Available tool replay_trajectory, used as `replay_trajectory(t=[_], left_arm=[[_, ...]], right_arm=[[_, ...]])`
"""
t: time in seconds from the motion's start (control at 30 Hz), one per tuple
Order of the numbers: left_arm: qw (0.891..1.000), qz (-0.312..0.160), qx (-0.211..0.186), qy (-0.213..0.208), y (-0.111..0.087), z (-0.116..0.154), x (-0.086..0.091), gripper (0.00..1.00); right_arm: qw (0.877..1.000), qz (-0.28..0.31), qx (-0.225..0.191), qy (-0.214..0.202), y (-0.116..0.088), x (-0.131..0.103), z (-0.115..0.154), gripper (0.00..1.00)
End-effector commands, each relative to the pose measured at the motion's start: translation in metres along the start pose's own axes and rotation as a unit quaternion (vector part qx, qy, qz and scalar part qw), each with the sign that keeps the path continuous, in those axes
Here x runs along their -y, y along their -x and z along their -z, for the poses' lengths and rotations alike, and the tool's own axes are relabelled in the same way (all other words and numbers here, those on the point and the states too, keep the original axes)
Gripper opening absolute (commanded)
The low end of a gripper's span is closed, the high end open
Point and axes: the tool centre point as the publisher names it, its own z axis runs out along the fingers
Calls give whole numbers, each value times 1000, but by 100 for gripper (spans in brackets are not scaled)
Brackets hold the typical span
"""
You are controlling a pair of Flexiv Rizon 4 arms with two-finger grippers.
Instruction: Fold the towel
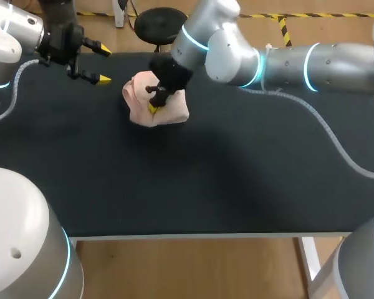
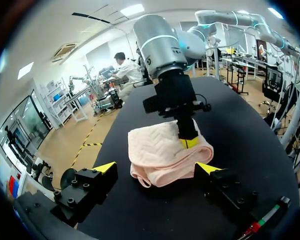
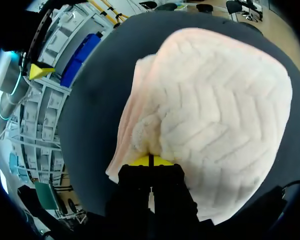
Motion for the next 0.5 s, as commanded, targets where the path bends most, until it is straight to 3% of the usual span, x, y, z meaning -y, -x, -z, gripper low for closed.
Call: replay_trajectory(t=[0.03, 0.13, 0.17, 0.2, 0.5], left_arm=[[1000, -1, 2, -1, -1, -1, -1, 100], [1000, -1, 2, -1, -1, -1, -1, 100], [1000, -1, 2, -1, -1, -1, -1, 100], [1000, -1, 2, -1, -1, -1, -1, 100], [1000, -1, 2, -1, -1, -1, -1, 100]], right_arm=[[999, 6, -1, 33, -3, 7, 34, 0], [999, 8, 2, 52, -4, 8, 60, 2], [998, 9, 1, 58, -3, 9, 68, 45], [998, 5, -1, 68, -2, 10, 77, 100], [985, -27, 14, 173, 32, 25, 150, 100]])
